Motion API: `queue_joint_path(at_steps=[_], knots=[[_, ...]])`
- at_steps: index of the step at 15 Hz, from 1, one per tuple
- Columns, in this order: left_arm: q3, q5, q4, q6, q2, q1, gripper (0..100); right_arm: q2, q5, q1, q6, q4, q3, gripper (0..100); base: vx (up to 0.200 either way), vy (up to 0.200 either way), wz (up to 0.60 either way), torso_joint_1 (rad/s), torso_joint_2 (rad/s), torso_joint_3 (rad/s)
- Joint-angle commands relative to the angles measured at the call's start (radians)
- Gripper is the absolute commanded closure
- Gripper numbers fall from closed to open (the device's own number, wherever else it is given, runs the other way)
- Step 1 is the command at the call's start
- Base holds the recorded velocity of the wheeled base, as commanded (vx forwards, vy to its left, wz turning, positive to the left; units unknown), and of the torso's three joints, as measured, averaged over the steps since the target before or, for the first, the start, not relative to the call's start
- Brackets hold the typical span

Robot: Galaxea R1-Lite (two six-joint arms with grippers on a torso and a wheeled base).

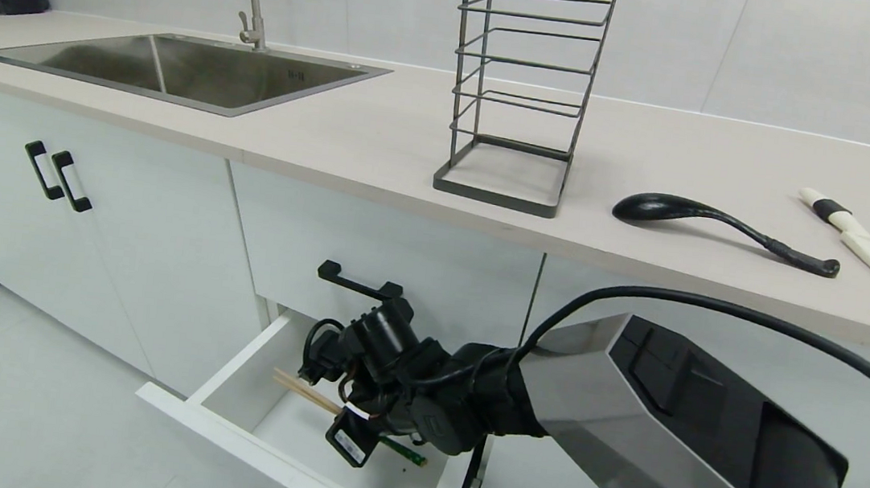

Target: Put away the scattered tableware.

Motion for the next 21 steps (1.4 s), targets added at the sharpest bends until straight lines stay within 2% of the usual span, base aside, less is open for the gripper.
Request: queue_joint_path(at_steps=[1, 6, 7, 13, 17, 21], knots=[[0.0, 0.0, 0.0, 0.0, 0.001, 0.0, 0, 0.017, 0.001, 0.001, 0.0, 0.0, -0.013, 100, 0.0, 0.0, 0.0, 0.0, 0.0, 0.0], [0.0, 0.0, 0.0, 0.0, 0.001, 0.0, 0, 0.043, 0.005, 0.007, 0.007, 0.0, -0.027, 100, 0.0, 0.0, 0.0, 0.0, 0.0, 0.0], [0.0, 0.0, -0.001, 0.0, 0.001, 0.0, 0, 0.043, 0.005, 0.01, 0.007, 0.0, -0.027, 0, 0.0, 0.0, 0.0, 0.0, 0.0, 0.0], [0.0, 0.0, 0.0, 0.0, 0.001, 0.0, 0, 0.036, 0.007, 0.014, 0.006, 0.005, -0.028, 0, 0.0, 0.0, 0.0, 0.0, 0.0, 0.0], [0.0, 0.0, -0.001, 0.0, 0.001, 0.0, 0, -0.092, 0.001, 0.044, 0.004, 0.039, -0.007, 0, 0.0, 0.0, 0.0, 0.0, 0.0, 0.0], [0.0, 0.0, 0.0, 0.0, 0.001, 0.0, 0, -0.227, -0.004, 0.072, 0.006, 0.04, 0.091, 0, 0.0, 0.0, 0.0, 0.0, 0.0, 0.0]])
